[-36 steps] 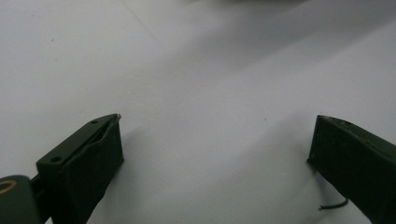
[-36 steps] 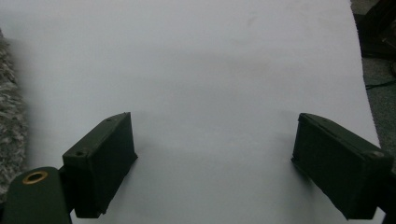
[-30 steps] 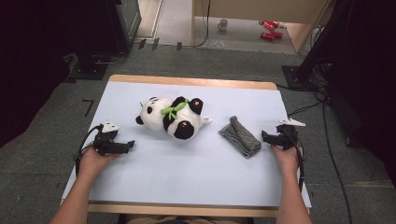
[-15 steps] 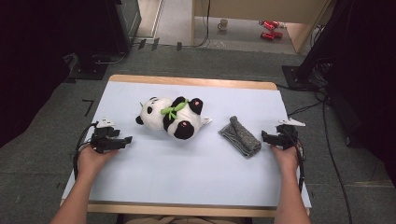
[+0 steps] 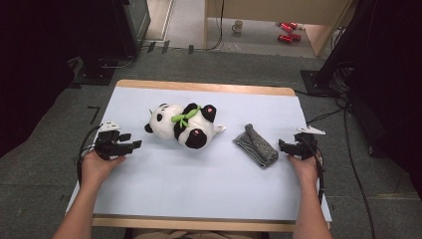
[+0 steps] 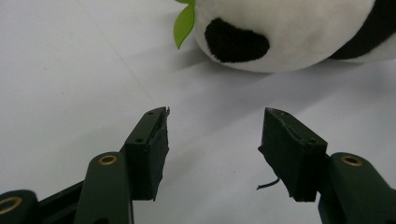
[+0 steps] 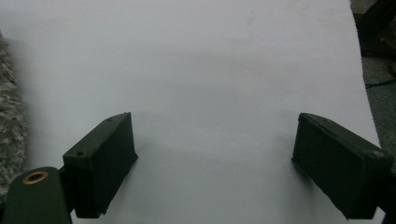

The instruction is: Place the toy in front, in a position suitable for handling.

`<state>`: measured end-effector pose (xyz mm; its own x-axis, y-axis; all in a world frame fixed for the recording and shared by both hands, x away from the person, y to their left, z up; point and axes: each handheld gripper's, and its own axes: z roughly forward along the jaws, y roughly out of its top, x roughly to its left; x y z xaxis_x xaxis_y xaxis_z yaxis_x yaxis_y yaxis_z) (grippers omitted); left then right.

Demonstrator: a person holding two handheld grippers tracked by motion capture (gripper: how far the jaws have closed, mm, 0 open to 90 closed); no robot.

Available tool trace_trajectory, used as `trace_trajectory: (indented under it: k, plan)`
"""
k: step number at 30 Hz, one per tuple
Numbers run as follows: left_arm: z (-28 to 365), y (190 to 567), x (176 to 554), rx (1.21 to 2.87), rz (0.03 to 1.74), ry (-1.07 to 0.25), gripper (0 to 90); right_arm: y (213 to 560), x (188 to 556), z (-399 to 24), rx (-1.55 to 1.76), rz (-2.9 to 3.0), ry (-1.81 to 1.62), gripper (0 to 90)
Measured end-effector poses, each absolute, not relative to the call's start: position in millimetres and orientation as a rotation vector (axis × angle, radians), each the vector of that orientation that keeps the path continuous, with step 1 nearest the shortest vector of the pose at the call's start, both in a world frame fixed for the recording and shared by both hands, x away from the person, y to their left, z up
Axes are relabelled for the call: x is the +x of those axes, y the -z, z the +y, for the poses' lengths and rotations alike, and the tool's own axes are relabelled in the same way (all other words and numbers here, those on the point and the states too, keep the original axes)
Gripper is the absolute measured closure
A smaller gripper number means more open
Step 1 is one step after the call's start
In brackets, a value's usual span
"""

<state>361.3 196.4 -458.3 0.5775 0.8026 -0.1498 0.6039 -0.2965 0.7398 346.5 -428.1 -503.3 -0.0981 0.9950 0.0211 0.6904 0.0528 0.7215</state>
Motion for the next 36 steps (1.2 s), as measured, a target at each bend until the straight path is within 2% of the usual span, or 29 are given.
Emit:
trace_trajectory:
  k: [10,17,21,27,34,36]
  plan:
    - [186.3,445.3,360.7,2.046,1.070,-0.350,46.2,502.5,346.0,-428.7,1.685,1.848,-0.807,13.7]
    - [168.0,424.9,360.0,2.042,0.982,-0.378,38.8,500.2,345.9,-427.7,1.699,1.853,-0.799,16.5]
    - [161.2,422.9,359.9,2.052,0.949,-0.372,41.4,500.6,345.7,-427.4,1.699,1.850,-0.798,16.3]
    - [158.8,412.3,361.3,1.975,0.924,-0.312,44.1,503.1,344.1,-426.3,1.690,1.829,-0.808,15.8]
    - [147.1,403.2,363.1,1.999,0.887,-0.295,46.0,503.3,344.0,-426.2,1.689,1.828,-0.806,15.8]
    - [142.5,399.6,363.5,2.000,0.875,-0.283,49.0,503.3,343.9,-426.2,1.689,1.828,-0.807,15.7]
